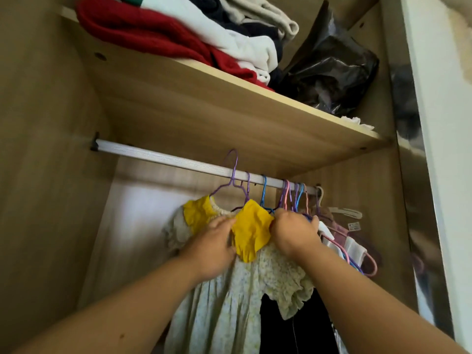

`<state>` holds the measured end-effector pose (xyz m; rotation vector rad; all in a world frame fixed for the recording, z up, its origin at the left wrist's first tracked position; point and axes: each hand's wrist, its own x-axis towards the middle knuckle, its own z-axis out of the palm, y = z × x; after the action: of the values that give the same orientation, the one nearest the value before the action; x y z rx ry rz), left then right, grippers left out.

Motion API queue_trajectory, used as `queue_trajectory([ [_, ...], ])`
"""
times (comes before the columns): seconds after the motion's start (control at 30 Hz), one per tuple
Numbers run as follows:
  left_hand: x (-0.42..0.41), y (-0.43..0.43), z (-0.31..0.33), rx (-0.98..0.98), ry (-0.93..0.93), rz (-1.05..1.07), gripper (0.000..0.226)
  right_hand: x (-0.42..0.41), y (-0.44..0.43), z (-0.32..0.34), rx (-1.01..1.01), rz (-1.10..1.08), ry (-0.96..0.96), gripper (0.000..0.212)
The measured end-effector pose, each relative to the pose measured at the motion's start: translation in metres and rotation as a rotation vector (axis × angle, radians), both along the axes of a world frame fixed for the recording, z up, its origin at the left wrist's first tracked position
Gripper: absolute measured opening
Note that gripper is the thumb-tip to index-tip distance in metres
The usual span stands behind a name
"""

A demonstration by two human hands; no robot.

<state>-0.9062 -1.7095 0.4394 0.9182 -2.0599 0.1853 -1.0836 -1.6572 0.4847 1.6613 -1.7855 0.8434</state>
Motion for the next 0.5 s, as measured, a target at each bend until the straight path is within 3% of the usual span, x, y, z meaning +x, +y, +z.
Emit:
queue_trajectory([
  [0.1,0.015,0.005,0.011,-0.052,0.050,0.074,0.072,-0.014,0.020,0.006,-0.076,0.049,0.012,0.005],
  [0.33,0.027,0.031,0.028,-0.091,0.063,0.225,0.063,-0.071,0.101,-0.018,-0.080,0.363,0.030,0.015],
  [0.43,0.021,0.045,0.022,-0.080,0.074,0.173,0.043,-0.085,0.140,-0.036,-0.075,0.419,-0.034,0.021],
  [0.5,0.010,0.059,0.012,-0.128,0.164,0.022,0.023,-0.094,0.166,-0.050,-0.025,0.391,-0.080,0.029],
])
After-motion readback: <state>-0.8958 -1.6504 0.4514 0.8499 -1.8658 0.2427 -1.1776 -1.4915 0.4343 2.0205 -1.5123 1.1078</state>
